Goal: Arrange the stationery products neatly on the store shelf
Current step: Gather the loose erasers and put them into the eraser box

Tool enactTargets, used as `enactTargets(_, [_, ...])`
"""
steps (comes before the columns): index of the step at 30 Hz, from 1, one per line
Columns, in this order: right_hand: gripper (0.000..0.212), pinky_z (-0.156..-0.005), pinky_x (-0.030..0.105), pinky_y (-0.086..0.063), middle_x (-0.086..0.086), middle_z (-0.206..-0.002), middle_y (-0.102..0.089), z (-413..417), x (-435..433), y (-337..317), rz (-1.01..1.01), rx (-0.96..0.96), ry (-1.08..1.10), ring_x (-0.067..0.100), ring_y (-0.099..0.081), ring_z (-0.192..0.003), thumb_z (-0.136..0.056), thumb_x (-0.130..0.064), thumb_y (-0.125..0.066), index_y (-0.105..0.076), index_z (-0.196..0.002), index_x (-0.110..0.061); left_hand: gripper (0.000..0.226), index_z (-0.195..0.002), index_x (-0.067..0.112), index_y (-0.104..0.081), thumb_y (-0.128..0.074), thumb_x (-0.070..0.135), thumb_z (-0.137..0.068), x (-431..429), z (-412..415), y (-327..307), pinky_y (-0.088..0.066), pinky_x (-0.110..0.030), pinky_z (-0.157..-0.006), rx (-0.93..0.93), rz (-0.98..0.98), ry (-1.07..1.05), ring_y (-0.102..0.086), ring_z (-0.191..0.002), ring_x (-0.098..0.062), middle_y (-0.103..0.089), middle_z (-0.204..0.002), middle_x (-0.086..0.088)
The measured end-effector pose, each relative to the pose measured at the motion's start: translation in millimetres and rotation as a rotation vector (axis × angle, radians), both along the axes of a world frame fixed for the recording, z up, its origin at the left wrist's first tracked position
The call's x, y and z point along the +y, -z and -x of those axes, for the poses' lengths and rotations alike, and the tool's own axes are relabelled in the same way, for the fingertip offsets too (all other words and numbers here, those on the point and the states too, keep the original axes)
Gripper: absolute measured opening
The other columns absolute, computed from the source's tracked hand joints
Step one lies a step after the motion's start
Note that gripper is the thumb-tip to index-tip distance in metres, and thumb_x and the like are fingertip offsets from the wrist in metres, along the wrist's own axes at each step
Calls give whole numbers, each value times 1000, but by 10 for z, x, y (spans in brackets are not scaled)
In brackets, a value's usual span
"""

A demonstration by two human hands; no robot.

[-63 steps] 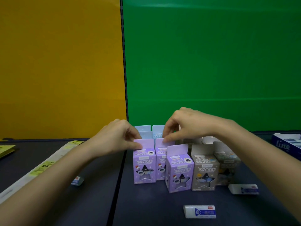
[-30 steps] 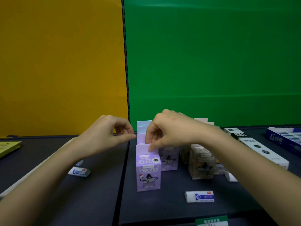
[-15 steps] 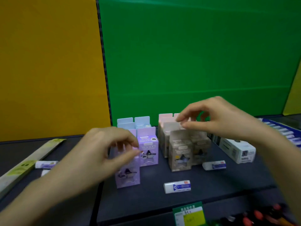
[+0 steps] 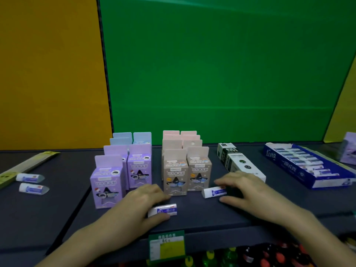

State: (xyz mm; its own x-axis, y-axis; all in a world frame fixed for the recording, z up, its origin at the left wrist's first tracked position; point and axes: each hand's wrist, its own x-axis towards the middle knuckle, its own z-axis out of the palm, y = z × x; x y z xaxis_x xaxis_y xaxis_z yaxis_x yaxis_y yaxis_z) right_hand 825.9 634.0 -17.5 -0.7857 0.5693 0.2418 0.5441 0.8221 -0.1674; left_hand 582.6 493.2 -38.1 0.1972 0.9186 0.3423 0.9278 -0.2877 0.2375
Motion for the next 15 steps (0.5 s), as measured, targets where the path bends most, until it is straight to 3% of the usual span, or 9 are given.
enactTargets(4, [28, -90, 22, -39, -14, -105, -59, 39, 2, 73, -17, 30, -47, 5, -50, -101, -88, -40, -54, -60, -114, -32, 52, -106, 31, -59, -37, 65, -73, 24, -7, -44, -34, -6, -79, -38, 56, 8, -48, -92, 5, -57, -99, 16])
enactTargets(7, [26, -85, 18, -36, -10, -105, -56, 57, -7, 105, -91, 20, -77, 7, -49, -100, -92, -40, -48, -59, -112, -28, 47, -109, 31, -57, -34, 59, -78, 6, -3, -67, -34, -10, -82, 30, 50, 12, -49, -95, 2, -57, -102, 16])
enactTargets(10, [27, -89, 21, -37, -10, -109, -51, 46, -26, 136, -138, 2, -94, 8, -45, -105, -95, -40, -41, -52, -114, -26, 43, -111, 33, -51, -29, 57, -83, -32, -2, -80, -36, -19, -84, 122, 21, 29, -50, -99, -2, -55, -105, 14])
enactTargets(15, [26, -84, 18, -37, -16, -106, -50, -114, -161, 68, -134, 78, -98, 1, -44, -101, -95, -44, -34, -47, -113, -32, 30, -106, 37, -50, -30, 52, -90, -66, -70, -216, -41, -15, -74, 248, -78, 25, -55, -90, 2, -59, -98, 18])
